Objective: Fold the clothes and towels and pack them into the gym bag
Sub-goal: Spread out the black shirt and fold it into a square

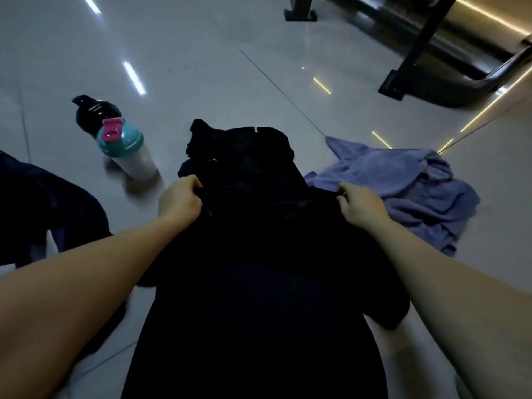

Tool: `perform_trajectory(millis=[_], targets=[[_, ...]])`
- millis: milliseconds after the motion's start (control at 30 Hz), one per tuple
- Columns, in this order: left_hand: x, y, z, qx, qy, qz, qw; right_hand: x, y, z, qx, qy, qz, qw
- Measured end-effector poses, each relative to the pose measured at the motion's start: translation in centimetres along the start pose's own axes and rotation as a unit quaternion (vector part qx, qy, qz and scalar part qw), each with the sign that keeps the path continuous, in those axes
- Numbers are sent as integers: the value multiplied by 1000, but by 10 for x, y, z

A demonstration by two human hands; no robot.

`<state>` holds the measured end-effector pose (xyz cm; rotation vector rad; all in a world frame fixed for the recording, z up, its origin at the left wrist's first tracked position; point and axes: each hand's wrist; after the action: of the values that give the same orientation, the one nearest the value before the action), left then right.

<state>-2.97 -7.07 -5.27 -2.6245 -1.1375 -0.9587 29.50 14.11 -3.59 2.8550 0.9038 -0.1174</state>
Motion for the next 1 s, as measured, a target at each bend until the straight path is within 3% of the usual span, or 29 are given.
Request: perform_trajectory(millis=[133,233,367,567,767,900,1000], targets=[[-3,-23,12,9,-28,17,999,-6,-18,9,22,39,9,999],[-7,-28,21,-42,-66,-6,997,-13,-21,16,24,62,34,997],[-1,-30,31,-91,-4,-12,996,-25,-24,17,27,67,43,996],[24,-43,40,-133,74,0,988,-37,-34,13,-31,78,6,996],[32,-45,39,-34,104,51,993,-32,-44,8,14,-23,54,998],[31,-40,43,-91,53,38,994,-44,-46,11,-67,51,65,994],[33,-48,44,29,15,139,990,-51,-50,11,-33,60,42,997]])
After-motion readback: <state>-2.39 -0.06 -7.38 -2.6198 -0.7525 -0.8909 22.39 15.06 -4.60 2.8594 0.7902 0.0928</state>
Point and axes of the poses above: each hand's wrist, its own y-axis away from the middle knuckle, its own z-axis out of the palm, x = y × z, and after that the axes turned 11 degrees about y, right-handed
